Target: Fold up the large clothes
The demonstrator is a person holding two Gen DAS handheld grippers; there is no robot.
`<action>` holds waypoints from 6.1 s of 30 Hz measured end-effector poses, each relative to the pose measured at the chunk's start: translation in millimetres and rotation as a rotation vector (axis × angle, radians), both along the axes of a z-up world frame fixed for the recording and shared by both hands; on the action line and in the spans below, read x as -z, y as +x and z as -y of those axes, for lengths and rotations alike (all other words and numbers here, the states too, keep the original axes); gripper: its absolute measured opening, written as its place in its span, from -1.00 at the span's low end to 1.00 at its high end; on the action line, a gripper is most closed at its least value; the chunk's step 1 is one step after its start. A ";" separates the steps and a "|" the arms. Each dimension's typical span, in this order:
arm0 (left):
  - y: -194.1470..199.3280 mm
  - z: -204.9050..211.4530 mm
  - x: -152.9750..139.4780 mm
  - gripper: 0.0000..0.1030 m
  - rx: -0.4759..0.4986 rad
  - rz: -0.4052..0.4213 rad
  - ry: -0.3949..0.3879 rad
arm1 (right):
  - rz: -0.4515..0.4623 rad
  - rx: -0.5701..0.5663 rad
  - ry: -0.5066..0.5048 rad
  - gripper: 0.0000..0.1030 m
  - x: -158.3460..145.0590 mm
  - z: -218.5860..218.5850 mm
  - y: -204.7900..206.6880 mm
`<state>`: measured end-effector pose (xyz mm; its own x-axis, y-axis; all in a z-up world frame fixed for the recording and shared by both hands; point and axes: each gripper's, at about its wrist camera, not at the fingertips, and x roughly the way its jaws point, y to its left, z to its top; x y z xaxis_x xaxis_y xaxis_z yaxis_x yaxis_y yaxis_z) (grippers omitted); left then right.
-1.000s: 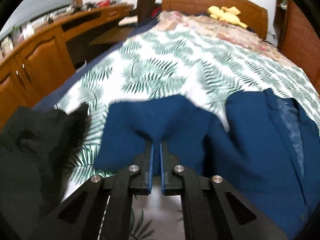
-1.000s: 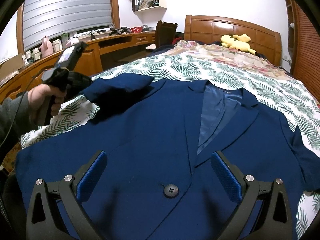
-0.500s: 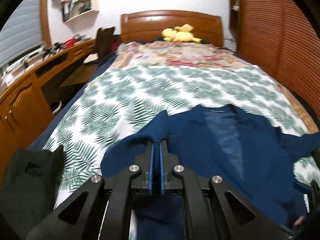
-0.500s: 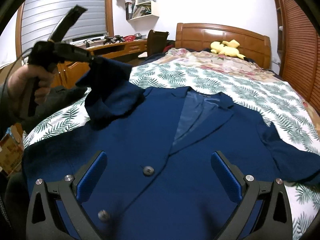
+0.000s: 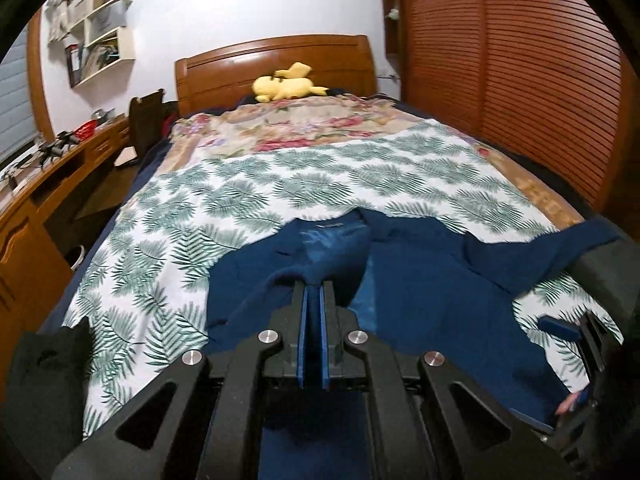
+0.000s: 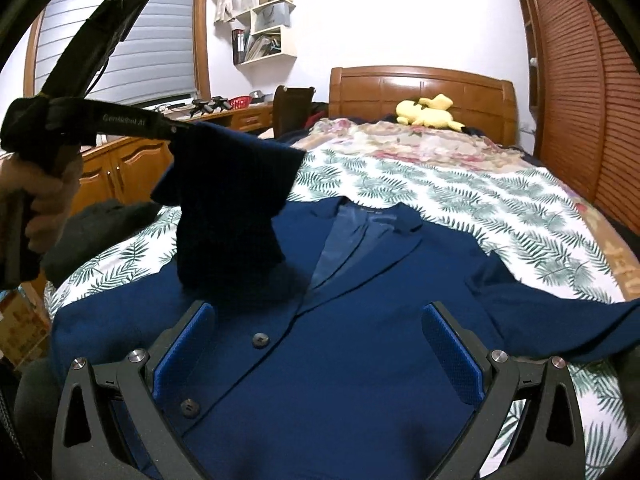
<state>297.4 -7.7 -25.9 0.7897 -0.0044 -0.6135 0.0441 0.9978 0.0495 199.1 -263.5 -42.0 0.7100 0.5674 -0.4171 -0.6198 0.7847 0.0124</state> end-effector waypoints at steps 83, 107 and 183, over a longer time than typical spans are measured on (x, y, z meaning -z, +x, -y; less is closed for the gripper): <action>-167.6 -47.8 72.2 0.46 0.019 0.115 -0.202 | -0.087 -0.055 0.021 -0.88 11.6 42.9 -41.6; -172.5 -2.6 69.4 0.46 0.107 0.126 -0.175 | -0.206 0.139 -0.092 -0.70 42.1 72.3 -108.6; -123.3 98.7 78.4 0.62 0.201 0.114 -0.129 | -0.319 0.703 -0.114 -0.84 -84.8 308.4 156.1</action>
<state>174.1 -106.4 -104.3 0.8291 -0.2410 -0.5045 0.2439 0.9679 -0.0614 355.2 -572.0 42.8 0.7231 -0.0302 -0.6901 0.0433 0.9991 0.0016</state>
